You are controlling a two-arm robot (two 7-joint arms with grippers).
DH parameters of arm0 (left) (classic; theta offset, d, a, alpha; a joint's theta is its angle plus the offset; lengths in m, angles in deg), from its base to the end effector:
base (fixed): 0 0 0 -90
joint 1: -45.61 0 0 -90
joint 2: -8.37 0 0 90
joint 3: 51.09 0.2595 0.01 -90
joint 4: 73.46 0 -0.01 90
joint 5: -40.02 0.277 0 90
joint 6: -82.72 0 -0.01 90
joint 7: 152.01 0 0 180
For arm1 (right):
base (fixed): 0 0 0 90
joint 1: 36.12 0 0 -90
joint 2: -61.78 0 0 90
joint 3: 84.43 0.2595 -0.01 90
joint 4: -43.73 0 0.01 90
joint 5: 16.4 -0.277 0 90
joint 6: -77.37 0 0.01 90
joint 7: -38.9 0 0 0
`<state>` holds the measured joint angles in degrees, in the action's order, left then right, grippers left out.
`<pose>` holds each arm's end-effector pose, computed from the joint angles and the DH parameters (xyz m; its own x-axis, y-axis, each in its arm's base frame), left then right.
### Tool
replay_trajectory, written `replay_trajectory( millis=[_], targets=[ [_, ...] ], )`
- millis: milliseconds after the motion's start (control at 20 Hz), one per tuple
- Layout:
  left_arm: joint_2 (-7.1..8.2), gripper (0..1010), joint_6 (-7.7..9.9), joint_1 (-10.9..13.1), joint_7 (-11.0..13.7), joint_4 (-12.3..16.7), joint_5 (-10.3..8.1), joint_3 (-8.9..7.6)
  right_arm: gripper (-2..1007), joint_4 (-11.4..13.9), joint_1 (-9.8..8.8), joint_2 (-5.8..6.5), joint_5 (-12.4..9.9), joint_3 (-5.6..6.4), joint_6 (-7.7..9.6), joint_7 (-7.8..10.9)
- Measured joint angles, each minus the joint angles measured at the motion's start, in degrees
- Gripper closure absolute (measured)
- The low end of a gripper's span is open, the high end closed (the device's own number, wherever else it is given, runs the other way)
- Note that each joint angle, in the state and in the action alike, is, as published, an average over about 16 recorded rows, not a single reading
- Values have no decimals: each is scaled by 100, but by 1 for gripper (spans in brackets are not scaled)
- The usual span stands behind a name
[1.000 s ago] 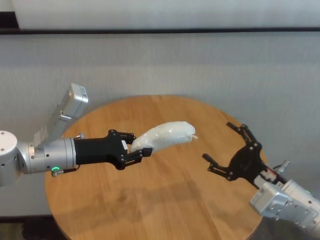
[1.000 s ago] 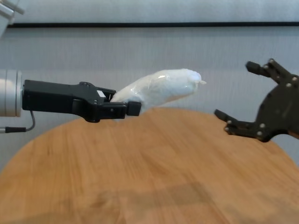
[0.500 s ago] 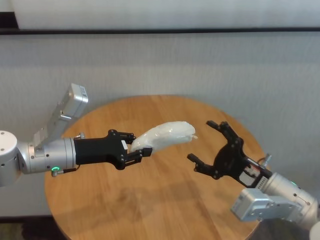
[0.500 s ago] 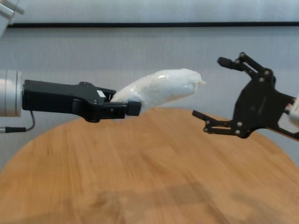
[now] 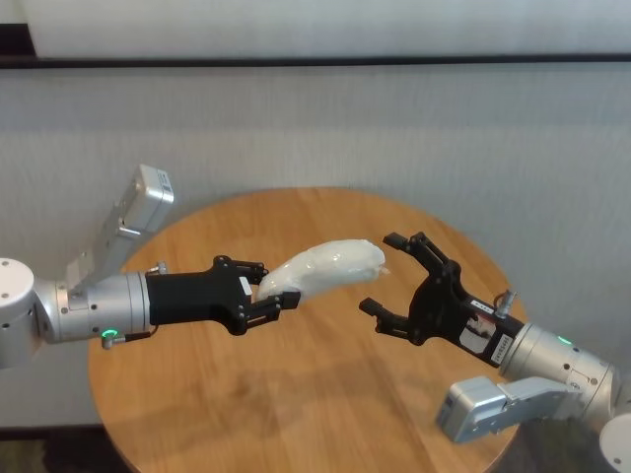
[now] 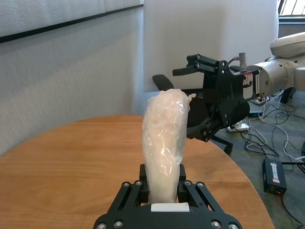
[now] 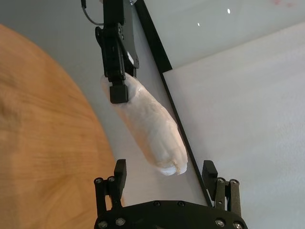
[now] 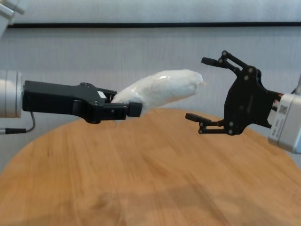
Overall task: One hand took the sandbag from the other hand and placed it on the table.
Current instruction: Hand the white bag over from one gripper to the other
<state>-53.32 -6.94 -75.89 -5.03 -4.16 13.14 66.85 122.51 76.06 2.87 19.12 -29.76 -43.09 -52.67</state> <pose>0.4094 0.0622 -0.2032 0.9364 0.3411 0.0820 -0.3501 0.9235 0.1566 0.3535 -0.0205 -0.2471 0.2033 -0.2398 0.9493 0.6221 0.7803 0.0639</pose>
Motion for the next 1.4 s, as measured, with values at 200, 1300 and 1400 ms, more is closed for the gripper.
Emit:
replay_trajectory(
  millis=[200, 1300, 1400],
  targets=[
    [0, 667, 0, 0, 0, 0, 0, 0, 4, -53, 125, -33, 250, -19, -16, 43],
    [0, 667, 0, 0, 0, 0, 0, 0, 4, -126, 417, -166, 755, -109, 51, 287],
    [0, 667, 0, 0, 0, 0, 0, 0, 4, -140, 434, -173, 769, -125, 60, 287]
  ],
)
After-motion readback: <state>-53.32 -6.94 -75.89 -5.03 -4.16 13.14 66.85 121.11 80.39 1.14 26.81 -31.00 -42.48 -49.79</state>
